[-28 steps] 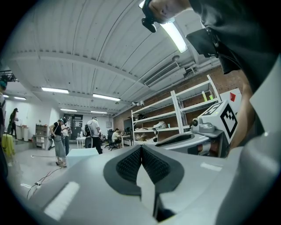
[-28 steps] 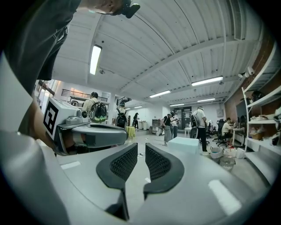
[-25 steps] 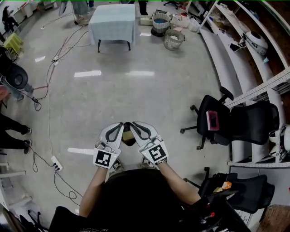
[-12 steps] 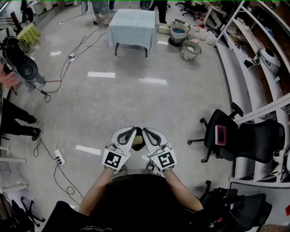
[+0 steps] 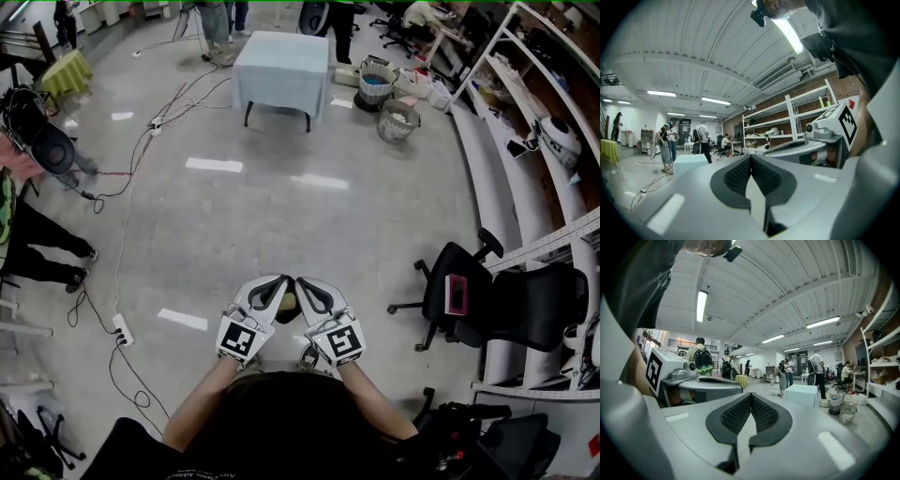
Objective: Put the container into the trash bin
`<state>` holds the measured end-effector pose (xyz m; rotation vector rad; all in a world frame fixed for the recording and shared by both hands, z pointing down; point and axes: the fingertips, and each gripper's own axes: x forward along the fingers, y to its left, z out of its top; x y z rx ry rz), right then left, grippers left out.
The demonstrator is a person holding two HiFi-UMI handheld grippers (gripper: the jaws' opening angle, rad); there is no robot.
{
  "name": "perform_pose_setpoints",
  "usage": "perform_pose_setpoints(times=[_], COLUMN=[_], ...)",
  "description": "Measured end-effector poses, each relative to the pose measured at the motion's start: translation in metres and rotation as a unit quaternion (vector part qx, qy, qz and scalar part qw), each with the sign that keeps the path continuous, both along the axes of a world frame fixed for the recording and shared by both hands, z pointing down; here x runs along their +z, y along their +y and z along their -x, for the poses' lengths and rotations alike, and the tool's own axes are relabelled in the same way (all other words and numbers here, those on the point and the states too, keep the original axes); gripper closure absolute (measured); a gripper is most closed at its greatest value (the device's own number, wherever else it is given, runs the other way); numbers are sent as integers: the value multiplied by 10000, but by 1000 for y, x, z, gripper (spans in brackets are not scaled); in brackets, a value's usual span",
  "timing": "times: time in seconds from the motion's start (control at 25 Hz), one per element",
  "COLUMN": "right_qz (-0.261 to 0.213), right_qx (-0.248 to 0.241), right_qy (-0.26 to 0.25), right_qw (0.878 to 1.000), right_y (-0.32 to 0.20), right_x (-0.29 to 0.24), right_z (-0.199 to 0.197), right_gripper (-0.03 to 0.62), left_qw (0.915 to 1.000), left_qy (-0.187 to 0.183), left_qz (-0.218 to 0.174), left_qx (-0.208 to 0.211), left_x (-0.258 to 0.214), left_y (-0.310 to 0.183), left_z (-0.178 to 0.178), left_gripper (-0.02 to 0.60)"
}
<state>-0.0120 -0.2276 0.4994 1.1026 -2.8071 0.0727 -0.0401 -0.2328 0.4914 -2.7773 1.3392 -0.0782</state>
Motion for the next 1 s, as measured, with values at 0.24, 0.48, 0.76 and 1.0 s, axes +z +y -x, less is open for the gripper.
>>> perform_pose_setpoints(times=[0.24, 0.48, 0.76, 1.0], right_qz=[-6, -46, -16, -21], right_qx=[-46, -76, -41, -69], right_qy=[-5, 60, 25, 98], right_qw=[10000, 9999, 10000, 9999], right_y=[-1, -1, -4, -1], right_x=[1, 5, 6, 2], right_z=[7, 9, 8, 15], right_gripper=[582, 582, 583, 583], left_qw=[10000, 9995, 9987, 9986], left_qy=[22, 83, 127, 143], left_qz=[24, 196, 316, 297], left_qx=[-77, -234, -387, -405], left_x=[-1, 1, 7, 7], left_y=[-2, -5, -2, 0], left_z=[8, 14, 21, 27], left_gripper=[578, 579, 579, 580])
